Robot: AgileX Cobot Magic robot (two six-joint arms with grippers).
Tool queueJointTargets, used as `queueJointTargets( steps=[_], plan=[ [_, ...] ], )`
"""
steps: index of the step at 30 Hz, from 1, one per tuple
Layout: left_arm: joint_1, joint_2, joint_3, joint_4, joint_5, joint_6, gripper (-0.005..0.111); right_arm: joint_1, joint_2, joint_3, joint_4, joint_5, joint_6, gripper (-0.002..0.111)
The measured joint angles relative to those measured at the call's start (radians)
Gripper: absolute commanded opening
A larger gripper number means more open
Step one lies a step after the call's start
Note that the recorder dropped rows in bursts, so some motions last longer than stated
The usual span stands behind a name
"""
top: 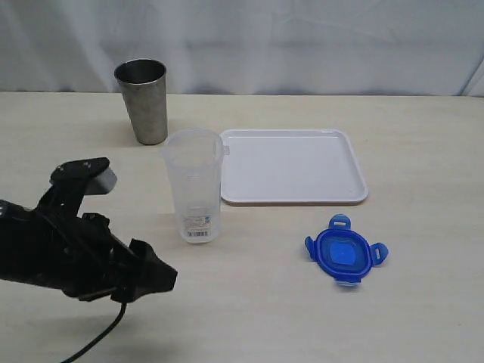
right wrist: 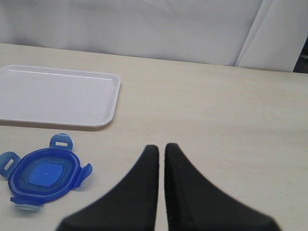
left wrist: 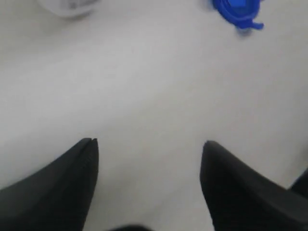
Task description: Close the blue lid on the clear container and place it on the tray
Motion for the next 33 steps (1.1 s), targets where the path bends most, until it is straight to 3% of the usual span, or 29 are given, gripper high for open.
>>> queueJointTargets(
  steps=[8, 20, 24, 33],
  plan=[
    [-0.001, -0.072, 0.007, 0.000, -0.258, 0.059, 0.058, 0.000, 0.000, 0.000, -0.022, 0.000, -0.022, 0.005],
    [-0.001, -0.523, 0.137, 0.000, -0.532, 0.156, 0.058, 0.000, 0.000, 0.000, -0.022, 0.000, -0.024, 0.005],
    [-0.001, -0.671, 0.185, 0.000, -0.557, 0.154, 0.058, 0.000, 0.000, 0.000, -0.022, 0.000, -0.024, 0.005],
    [-0.001, -0.839, 0.197, -0.001, -0.402, 0.154, 0.058, 0.000, 0.000, 0.000, -0.022, 0.000, -0.024, 0.005]
  ],
)
